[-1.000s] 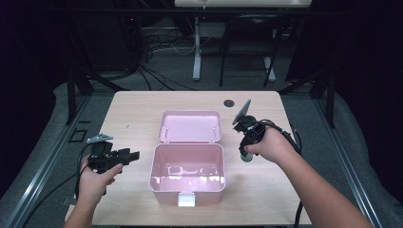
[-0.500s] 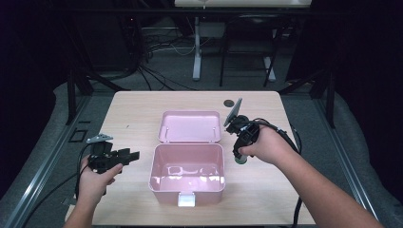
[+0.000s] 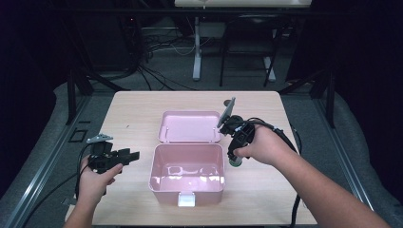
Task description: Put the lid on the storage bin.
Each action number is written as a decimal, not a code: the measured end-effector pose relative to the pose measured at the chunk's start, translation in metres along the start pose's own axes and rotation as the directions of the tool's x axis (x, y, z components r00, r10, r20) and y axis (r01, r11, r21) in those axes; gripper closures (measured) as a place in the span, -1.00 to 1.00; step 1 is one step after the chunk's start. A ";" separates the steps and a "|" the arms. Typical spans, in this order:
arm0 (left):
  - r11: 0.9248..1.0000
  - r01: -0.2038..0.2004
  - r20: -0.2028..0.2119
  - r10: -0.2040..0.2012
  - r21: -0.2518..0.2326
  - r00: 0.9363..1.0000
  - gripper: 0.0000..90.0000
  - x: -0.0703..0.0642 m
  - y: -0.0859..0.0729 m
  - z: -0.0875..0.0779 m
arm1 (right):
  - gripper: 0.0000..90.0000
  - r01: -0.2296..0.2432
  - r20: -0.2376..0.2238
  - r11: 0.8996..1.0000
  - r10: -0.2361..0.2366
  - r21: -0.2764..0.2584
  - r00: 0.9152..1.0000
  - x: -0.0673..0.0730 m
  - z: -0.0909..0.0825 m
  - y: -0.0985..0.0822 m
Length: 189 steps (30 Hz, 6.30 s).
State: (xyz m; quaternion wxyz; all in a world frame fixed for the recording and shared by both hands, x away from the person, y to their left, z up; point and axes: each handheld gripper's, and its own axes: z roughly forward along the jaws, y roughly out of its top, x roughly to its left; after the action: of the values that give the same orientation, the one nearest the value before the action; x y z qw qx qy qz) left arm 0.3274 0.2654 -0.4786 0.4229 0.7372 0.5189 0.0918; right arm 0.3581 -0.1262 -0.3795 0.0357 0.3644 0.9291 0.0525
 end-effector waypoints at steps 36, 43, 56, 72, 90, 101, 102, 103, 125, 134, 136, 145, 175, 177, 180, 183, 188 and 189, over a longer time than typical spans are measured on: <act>1.000 0.010 0.001 -0.010 -0.002 1.000 0.08 0.003 0.000 -0.001 | 0.12 0.158 -0.043 0.987 -0.158 -0.005 0.987 0.051 0.007 0.037; 1.000 0.013 0.005 -0.013 -0.003 1.000 0.08 0.004 0.000 -0.001 | 0.12 0.254 -0.040 0.967 -0.254 -0.007 0.966 0.054 0.012 0.040; 1.000 0.016 0.006 -0.016 -0.001 1.000 0.07 0.005 -0.001 0.000 | 0.12 0.444 -0.048 0.896 -0.443 0.003 0.895 0.059 0.024 0.041; 1.000 0.019 0.003 -0.019 -0.001 1.000 0.07 0.006 -0.001 0.000 | 0.12 0.532 -0.059 0.846 -0.530 0.037 0.846 0.057 0.044 0.043; 1.000 0.022 0.000 -0.022 0.005 1.000 0.07 0.006 -0.001 0.001 | 0.12 0.525 -0.062 0.848 -0.522 0.067 0.851 0.060 0.073 0.047; 1.000 0.022 0.000 -0.022 0.008 1.000 0.07 0.008 -0.002 0.002 | 0.12 0.515 -0.064 0.853 -0.511 0.088 0.857 0.059 0.089 0.049; 1.000 0.023 0.000 -0.023 0.008 1.000 0.07 0.008 -0.002 0.002 | 0.12 0.513 -0.064 0.854 -0.509 0.085 0.858 0.059 0.090 0.049; 1.000 0.024 0.000 -0.024 0.007 1.000 0.07 0.008 -0.002 0.002 | 0.12 0.512 -0.063 0.854 -0.508 0.088 0.859 0.059 0.091 0.049; 1.000 0.026 0.000 -0.026 0.008 1.000 0.07 0.009 -0.002 0.003 | 0.12 0.537 -0.045 0.835 -0.536 0.119 0.843 0.063 0.110 0.051; 1.000 0.027 0.000 -0.027 0.009 1.000 0.07 0.009 -0.002 0.002 | 0.12 0.548 -0.033 0.826 -0.549 0.136 0.835 0.063 0.113 0.051; 1.000 0.027 0.000 -0.027 0.008 1.000 0.07 0.009 -0.002 0.002 | 0.12 0.545 -0.035 0.828 -0.546 0.132 0.837 0.063 0.114 0.051; 1.000 0.026 0.000 -0.026 0.009 1.000 0.07 0.009 -0.002 0.003 | 0.12 0.559 -0.032 0.818 -0.561 0.135 0.828 0.065 0.119 0.051; 1.000 0.028 -0.001 -0.028 0.008 1.000 0.07 0.009 -0.002 0.003 | 0.06 0.587 -0.022 0.798 -0.590 0.137 0.807 0.065 0.127 0.050; 1.000 0.028 0.000 -0.028 0.007 1.000 0.07 0.009 -0.002 0.002 | 0.04 0.587 -0.020 0.798 -0.590 0.136 0.807 0.064 0.124 0.050; 1.000 0.027 0.001 -0.027 0.008 1.000 0.07 0.009 -0.002 0.002 | 0.04 0.584 -0.019 0.802 -0.587 0.126 0.810 0.064 0.119 0.050; 1.000 0.023 0.003 -0.023 0.008 1.000 0.07 0.008 -0.002 0.002 | 0.03 0.582 -0.015 0.806 -0.584 0.107 0.812 0.065 0.113 0.049; 1.000 0.018 0.011 -0.019 0.004 1.000 0.07 0.006 -0.001 0.002 | 0.03 0.574 -0.004 0.815 -0.575 0.078 0.818 0.067 0.100 0.049; 1.000 0.015 0.011 -0.015 0.005 1.000 0.07 0.005 -0.001 0.001 | 0.03 0.570 -0.006 0.819 -0.571 0.064 0.821 0.067 0.098 0.049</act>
State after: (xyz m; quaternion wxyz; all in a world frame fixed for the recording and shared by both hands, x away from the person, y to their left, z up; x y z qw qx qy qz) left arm 0.3295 0.2689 -0.4819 0.4246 0.7349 0.5222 0.0830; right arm 0.3523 -0.0381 -0.4725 0.0447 0.0710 0.9964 0.0076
